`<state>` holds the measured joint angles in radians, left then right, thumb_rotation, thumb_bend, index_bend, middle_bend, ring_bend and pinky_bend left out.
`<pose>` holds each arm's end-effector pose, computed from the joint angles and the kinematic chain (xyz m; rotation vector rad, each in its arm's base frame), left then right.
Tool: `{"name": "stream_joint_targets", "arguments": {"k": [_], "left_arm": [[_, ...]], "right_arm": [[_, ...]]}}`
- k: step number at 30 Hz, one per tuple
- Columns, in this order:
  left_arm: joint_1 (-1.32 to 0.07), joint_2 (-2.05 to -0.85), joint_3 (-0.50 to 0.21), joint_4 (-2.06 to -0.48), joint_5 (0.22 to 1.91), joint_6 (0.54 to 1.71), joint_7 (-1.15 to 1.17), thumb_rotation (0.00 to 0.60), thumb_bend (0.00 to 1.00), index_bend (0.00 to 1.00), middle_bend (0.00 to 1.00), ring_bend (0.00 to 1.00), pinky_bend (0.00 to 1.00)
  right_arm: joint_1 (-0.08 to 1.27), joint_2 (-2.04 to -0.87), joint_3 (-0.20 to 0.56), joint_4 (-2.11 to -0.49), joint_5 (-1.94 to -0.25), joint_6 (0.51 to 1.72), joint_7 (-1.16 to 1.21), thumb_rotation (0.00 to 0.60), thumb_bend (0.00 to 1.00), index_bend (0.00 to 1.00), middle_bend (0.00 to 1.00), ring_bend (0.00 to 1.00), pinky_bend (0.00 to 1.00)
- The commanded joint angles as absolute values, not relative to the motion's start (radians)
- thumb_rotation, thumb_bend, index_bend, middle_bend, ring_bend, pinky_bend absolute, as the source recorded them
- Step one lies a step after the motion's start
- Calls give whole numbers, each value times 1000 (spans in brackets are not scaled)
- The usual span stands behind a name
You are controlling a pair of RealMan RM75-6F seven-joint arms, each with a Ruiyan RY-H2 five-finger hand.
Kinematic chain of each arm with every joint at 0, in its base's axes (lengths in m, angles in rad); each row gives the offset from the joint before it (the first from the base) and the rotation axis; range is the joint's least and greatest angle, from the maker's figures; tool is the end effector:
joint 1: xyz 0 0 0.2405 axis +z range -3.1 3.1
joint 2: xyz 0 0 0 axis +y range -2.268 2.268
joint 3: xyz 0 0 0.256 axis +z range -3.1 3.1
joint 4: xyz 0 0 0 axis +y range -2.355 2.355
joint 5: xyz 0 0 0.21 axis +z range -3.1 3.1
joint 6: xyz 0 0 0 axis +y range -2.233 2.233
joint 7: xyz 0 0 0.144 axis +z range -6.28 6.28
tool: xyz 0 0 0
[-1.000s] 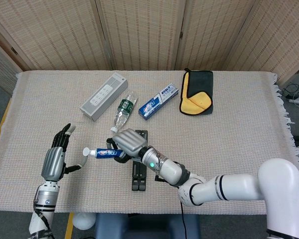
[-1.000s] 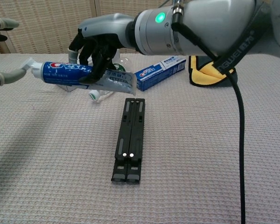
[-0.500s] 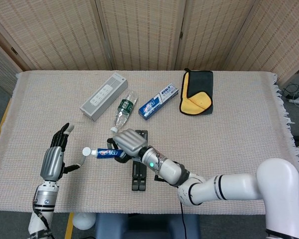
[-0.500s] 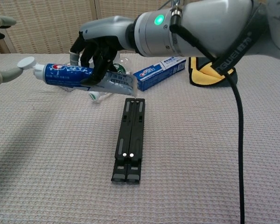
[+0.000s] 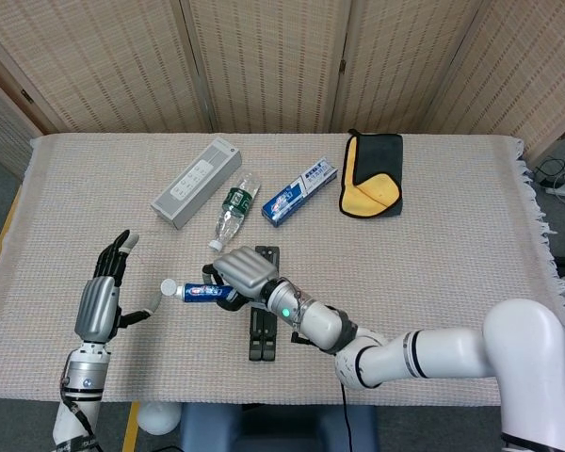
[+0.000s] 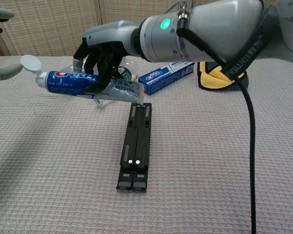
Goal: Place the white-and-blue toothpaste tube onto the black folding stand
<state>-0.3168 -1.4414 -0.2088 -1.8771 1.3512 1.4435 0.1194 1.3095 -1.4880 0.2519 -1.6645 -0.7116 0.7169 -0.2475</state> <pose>-0.1709 0.2491 0.0769 -1.2502 -1.1780 -1.4090 0.0528 -0.3466 -0.0321 2.2663 -1.1320 1.0859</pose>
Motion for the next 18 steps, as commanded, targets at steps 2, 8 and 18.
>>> {"name": "stream_joint_targets", "arguments": {"k": [2, 8, 18], "left_arm": [[-317, -1442, -207, -1881, 1359, 1448, 123, 600, 376, 0, 0, 0, 0], [-319, -1443, -200, -1887, 1365, 1443, 134, 600, 376, 0, 0, 0, 0], [-323, -1448, -192, -1896, 1379, 1441, 148, 600, 376, 0, 0, 0, 0]], "right_arm": [[1311, -1490, 250, -1662, -711, 717, -248, 600, 805, 865, 728, 771, 664], [1312, -1491, 252, -1662, -713, 719, -244, 600, 806, 865, 728, 772, 664], [1314, -1493, 248, -1662, -713, 724, -247, 600, 806, 865, 727, 771, 664]]}}
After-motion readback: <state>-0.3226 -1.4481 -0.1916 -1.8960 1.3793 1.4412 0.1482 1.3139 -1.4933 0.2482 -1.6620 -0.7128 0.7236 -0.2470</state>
